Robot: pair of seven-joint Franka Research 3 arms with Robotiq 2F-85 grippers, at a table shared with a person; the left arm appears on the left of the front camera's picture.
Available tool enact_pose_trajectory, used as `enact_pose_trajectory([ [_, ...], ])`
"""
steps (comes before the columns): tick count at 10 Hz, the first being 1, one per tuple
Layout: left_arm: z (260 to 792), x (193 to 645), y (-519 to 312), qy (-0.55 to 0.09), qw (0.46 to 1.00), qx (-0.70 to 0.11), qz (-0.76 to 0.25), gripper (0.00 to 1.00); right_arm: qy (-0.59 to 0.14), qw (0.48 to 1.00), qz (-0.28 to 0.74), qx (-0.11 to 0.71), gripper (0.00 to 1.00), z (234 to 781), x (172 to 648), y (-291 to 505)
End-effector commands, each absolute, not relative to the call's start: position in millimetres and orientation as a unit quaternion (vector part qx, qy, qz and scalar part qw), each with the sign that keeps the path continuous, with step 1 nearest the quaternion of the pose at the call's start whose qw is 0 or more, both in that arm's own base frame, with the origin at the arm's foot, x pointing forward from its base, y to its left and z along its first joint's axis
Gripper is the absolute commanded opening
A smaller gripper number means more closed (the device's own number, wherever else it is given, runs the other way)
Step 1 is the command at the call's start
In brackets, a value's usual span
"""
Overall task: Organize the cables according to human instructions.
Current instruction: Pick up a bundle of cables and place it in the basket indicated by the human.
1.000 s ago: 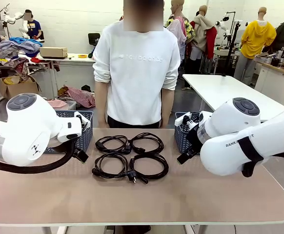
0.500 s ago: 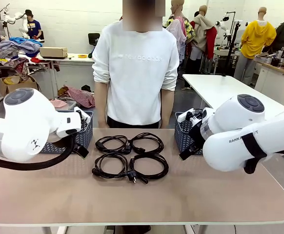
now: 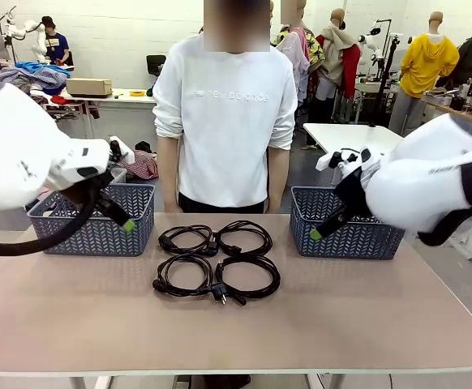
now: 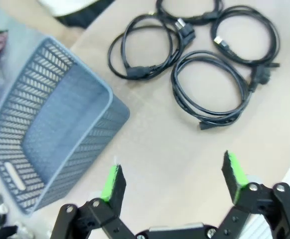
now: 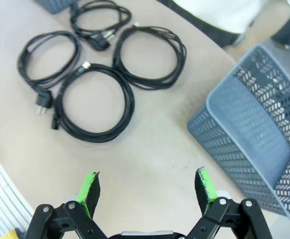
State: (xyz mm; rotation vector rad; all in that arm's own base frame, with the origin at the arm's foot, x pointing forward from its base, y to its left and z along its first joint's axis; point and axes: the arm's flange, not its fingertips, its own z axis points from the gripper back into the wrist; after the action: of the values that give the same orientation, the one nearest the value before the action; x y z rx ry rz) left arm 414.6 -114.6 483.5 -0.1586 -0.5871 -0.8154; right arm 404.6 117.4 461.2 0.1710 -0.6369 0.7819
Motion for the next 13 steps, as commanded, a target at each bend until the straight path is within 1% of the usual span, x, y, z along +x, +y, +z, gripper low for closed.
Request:
enact_pose_trajectory([
  [1, 500, 424, -90, -0.276, 0.859, -0.113, -0.417, 1.00, -0.313, 0.844, 0.415, 0.136, 1.00, 473, 414, 93],
  [4, 508, 429, -60, -0.257, 0.844, -0.162, -0.442, 1.00, -0.322, 0.810, 0.453, 0.189, 1.00, 486, 413, 71],
  [8, 511, 434, -24, -0.268, 0.845, -0.202, -0.416, 1.00, -0.338, 0.793, 0.458, 0.216, 1.00, 496, 413, 45],
  [10, 514, 435, -15, -0.273, 0.852, -0.201, -0.399, 1.00, -0.345, 0.785, 0.463, 0.224, 1.00, 498, 413, 40],
  [13, 512, 432, -16, -0.268, 0.856, -0.195, -0.397, 1.00, -0.340, 0.796, 0.451, 0.217, 1.00, 497, 407, 41],
])
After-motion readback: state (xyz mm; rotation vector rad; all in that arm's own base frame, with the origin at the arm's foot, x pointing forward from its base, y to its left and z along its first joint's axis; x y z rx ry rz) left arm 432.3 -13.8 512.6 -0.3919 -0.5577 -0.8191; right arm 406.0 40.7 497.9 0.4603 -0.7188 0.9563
